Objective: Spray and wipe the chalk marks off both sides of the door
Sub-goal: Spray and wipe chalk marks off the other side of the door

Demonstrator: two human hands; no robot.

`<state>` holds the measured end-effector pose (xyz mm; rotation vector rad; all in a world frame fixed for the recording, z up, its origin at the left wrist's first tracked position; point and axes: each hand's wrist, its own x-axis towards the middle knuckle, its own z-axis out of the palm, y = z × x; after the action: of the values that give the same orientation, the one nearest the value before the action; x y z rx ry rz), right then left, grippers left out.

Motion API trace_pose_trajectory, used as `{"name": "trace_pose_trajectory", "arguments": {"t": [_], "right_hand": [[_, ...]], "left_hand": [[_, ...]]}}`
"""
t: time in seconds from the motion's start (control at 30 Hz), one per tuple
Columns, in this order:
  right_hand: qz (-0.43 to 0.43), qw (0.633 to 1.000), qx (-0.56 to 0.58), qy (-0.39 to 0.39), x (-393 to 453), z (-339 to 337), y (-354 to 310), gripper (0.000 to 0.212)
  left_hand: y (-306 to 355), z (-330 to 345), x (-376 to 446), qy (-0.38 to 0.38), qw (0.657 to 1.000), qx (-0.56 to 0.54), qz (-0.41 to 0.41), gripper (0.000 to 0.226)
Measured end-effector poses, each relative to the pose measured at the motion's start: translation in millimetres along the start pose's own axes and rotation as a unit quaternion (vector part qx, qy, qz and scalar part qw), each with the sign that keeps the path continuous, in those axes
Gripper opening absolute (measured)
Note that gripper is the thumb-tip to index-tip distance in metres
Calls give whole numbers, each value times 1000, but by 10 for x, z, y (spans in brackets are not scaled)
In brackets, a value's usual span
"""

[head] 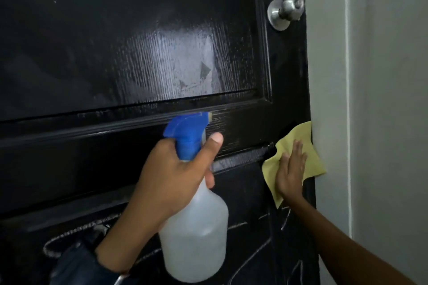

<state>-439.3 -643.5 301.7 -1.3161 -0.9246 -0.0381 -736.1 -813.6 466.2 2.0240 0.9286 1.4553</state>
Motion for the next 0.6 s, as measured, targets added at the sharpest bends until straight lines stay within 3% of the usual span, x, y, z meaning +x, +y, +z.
{"name": "trace_pose_trajectory", "arguments": {"t": [0.27,0.43,0.6], "right_hand": [[17,1000,-9,14,-70,58,-15,55],[61,996,55,-22,-202,55,-279,52],[-132,981,41,-136,-1092,503,-1010,54]], "left_hand": [[-535,132,-482,-45,997,15,-61,45],[-650,-2,-622,8,997,-32,-70,29],[-783,-259,-814,48,995,-41,-78,36]]}}
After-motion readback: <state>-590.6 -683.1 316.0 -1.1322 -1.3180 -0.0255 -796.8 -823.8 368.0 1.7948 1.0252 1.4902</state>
